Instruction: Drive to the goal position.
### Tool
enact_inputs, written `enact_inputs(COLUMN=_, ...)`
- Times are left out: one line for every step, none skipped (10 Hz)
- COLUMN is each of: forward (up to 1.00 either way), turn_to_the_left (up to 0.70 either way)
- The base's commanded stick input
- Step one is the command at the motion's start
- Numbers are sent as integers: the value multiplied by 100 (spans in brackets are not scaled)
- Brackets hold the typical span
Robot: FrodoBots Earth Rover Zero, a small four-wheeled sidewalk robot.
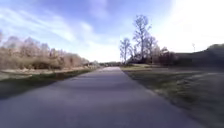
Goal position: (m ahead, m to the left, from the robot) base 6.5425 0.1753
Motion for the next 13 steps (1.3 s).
enact_inputs(forward=100, turn_to_the_left=2)
enact_inputs(forward=100, turn_to_the_left=2)
enact_inputs(forward=100, turn_to_the_left=2)
enact_inputs(forward=100, turn_to_the_left=2)
enact_inputs(forward=100, turn_to_the_left=2)
enact_inputs(forward=100, turn_to_the_left=2)
enact_inputs(forward=100, turn_to_the_left=2)
enact_inputs(forward=100, turn_to_the_left=2)
enact_inputs(forward=100, turn_to_the_left=2)
enact_inputs(forward=100, turn_to_the_left=2)
enact_inputs(forward=100, turn_to_the_left=2)
enact_inputs(forward=100, turn_to_the_left=2)
enact_inputs(forward=100, turn_to_the_left=2)
